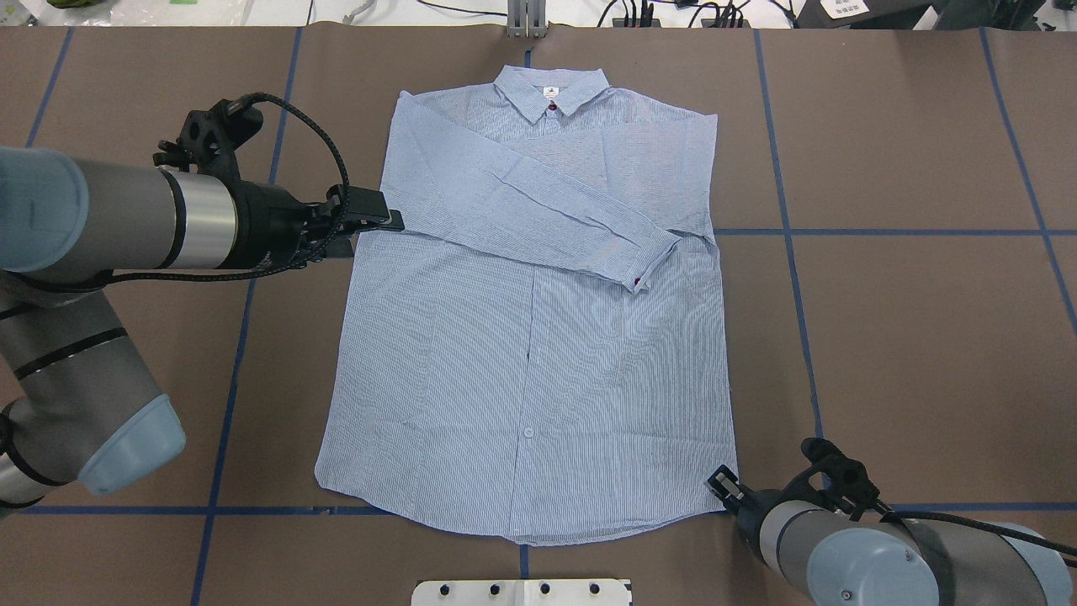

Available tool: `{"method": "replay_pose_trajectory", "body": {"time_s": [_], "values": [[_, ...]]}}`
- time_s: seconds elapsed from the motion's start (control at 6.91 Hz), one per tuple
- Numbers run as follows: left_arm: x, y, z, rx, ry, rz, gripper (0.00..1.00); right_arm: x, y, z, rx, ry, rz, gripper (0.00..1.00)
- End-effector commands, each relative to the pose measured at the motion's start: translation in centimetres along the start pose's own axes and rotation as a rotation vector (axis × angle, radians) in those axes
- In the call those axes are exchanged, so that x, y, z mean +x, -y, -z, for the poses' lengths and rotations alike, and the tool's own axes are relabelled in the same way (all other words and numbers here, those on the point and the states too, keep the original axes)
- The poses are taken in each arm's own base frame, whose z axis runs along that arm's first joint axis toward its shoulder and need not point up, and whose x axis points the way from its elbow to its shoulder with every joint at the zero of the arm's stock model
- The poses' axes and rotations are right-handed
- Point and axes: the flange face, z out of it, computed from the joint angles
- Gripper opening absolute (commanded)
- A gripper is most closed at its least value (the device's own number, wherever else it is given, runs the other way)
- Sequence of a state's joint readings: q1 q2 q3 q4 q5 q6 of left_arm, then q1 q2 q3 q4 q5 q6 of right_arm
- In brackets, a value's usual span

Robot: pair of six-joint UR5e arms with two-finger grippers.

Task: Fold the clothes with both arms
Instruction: 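Move both grippers to the two hem corners nearest the robot and grasp them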

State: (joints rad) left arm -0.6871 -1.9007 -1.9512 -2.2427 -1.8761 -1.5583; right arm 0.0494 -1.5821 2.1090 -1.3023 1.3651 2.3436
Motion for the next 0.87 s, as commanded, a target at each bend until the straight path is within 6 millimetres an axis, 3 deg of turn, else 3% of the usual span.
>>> {"method": "replay_pose_trajectory", "body": {"time_s": [0.0,0.29,0.43,0.58,0.72], "values": [[0.0,-0.1,0.0,-0.001,0.0,-0.002,0.84,-0.1,0.0,0.4,-0.005,0.004,-0.007,0.0],[-0.8,-0.1,-0.1,-0.002,0.013,0.004,0.84,-0.4,0.0,1.0,-0.02,0.005,-0.013,0.0],[-3.8,-0.2,0.6,0.001,0.061,0.025,0.84,-0.9,0.0,2.4,-0.041,0.023,-0.018,0.0],[-8.2,-1.6,2.0,0.003,0.127,0.042,0.84,-1.1,-0.2,3.1,-0.061,0.027,-0.021,0.0],[-11.0,-4.2,1.5,-0.043,0.187,0.052,0.83,-1.2,-0.3,3.3,-0.077,0.019,-0.022,0.0]]}}
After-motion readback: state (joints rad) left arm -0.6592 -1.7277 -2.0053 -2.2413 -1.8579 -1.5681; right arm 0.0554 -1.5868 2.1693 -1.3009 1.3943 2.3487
